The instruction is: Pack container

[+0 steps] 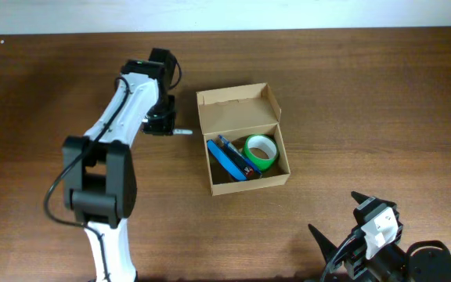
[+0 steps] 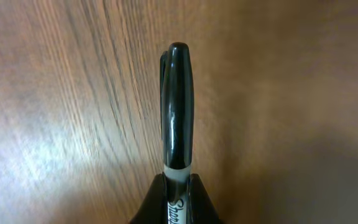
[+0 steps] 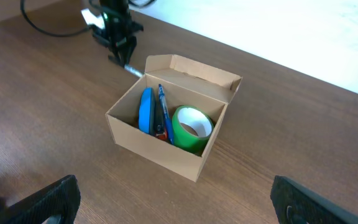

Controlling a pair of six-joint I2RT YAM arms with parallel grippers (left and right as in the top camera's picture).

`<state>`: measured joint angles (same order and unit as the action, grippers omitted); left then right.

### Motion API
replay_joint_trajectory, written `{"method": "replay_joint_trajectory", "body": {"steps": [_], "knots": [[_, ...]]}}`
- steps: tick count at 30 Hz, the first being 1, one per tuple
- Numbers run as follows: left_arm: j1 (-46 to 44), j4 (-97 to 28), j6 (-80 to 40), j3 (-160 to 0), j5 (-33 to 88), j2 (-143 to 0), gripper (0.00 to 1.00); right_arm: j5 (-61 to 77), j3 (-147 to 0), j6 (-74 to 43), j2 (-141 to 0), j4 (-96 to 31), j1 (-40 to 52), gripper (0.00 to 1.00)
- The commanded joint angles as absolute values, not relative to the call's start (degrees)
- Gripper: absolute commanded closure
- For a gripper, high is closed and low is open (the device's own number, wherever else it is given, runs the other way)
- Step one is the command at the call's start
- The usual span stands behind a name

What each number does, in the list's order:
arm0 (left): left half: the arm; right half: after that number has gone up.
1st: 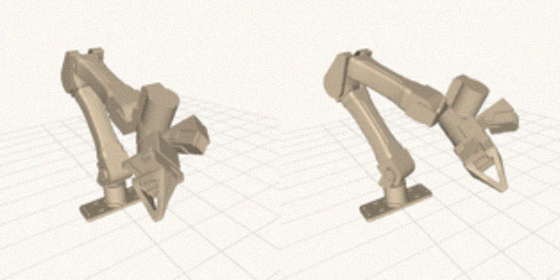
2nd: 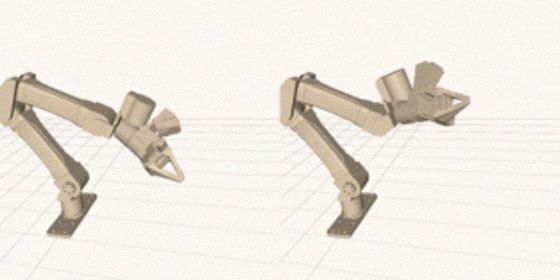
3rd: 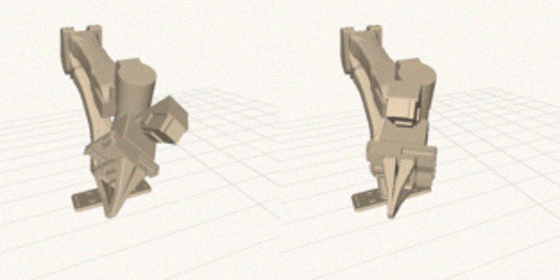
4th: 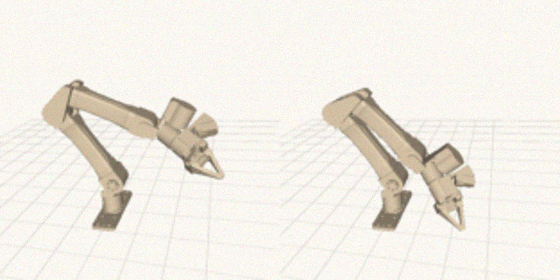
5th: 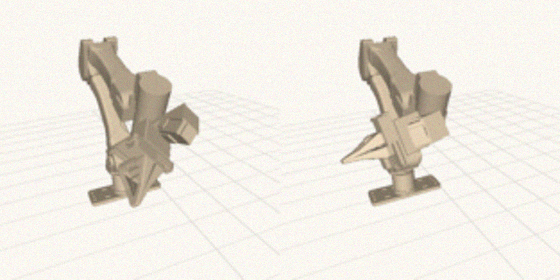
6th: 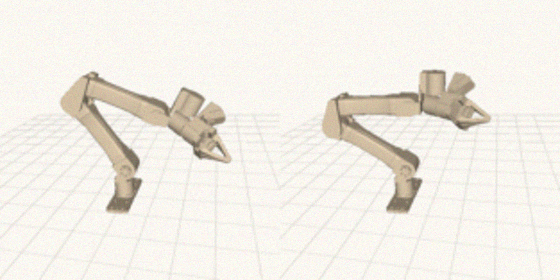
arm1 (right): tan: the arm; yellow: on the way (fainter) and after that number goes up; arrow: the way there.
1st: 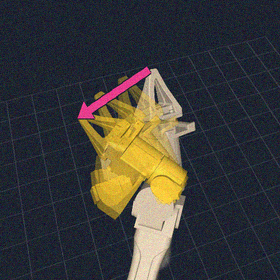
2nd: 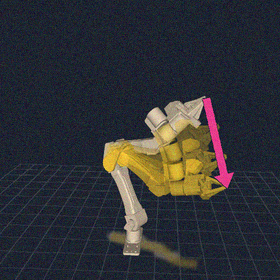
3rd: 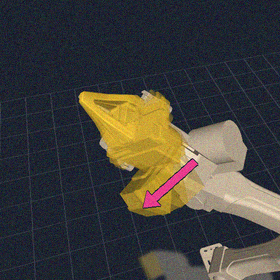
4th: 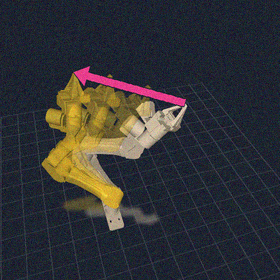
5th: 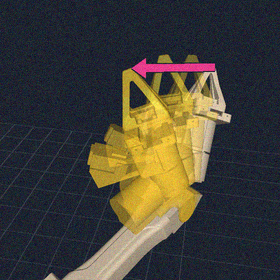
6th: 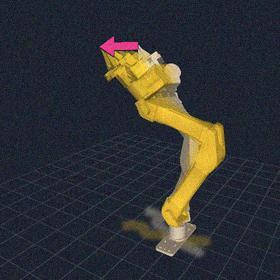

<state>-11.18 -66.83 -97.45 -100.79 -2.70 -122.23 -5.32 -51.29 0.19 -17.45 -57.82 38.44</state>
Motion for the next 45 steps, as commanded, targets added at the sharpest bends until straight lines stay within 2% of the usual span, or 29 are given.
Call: {"method": "replay_joint_trajectory", "body": {"steps": [1, 10, 11, 13, 17, 23, 25, 26, 27, 29, 32, 41, 45], "knots": [[-11.5, -67.6, -96.7, -101.4, -4.3, -118.0, 0.98, -6.1, -51.2, -0.1, -17.2, -57.6, 38.2, 0.01], [-16.1, -70.3, -96.7, -101.4, -6.0, -108.7, 0.98, -6.0, -51.2, -0.1, -17.2, -57.6, 38.2, 0.01], [-17.3, -70.6, -96.7, -101.4, -7.2, -107.4, 0.96, -6.1, -51.2, -0.1, -17.2, -57.6, 38.2, 0.01], [-17.8, -70.6, -96.7, -101.4, -8.1, -107.0, 0.79, -6.0, -51.2, -0.1, -17.2, -57.6, 38.2, 0.01], [-17.1, -69.7, -96.7, -101.4, -8.6, -107.9, 0.69, -6.0, -51.2, -0.1, -17.2, -57.6, 38.2, 0.01], [-14.4, -63.7, -93.9, -102.5, -8.6, -111.3, 0.67, -6.0, -51.2, -0.1, -17.2, -57.6, 38.2, 0.01], [-13.8, -62.4, -89.8, -105.2, -8.6, -114.0, 0.63, -6.0, -51.2, -0.1, -17.2, -57.6, 38.2, 0.01], [-13.6, -62.0, -87.6, -107.1, -8.6, -115.7, 0.55, -6.0, -51.2, -0.1, -17.2, -57.6, 38.2, 0.01], [-13.4, -62.0, -85.8, -109.4, -8.7, -117.4, 0.41, -6.0, -51.2, -0.1, -17.2, -57.6, 38.2, 0.01], [-13.2, -62.0, -83.2, -114.5, -8.9, -121.5, 0.39, -6.1, -51.2, -0.1, -17.2, -57.6, 38.2, 0.01], [-13.2, -62.1, -80.4, -123.9, -8.8, -128.5, 0.31, -6.0, -51.2, -0.1, -17.2, -57.6, 38.2, 0.01], [-12.6, -62.2, -75.9, -134.4, -6.5, -140.0, 0.29, -6.0, -51.2, -0.1, -17.2, -57.6, 38.2, 0.01], [-12.3, -62.1, -72.5, -135.2, -4.7, -143.4, 0.32, -6.0, -51.2, -0.1, -17.2, -57.6, 38.2, 0.01]]}}
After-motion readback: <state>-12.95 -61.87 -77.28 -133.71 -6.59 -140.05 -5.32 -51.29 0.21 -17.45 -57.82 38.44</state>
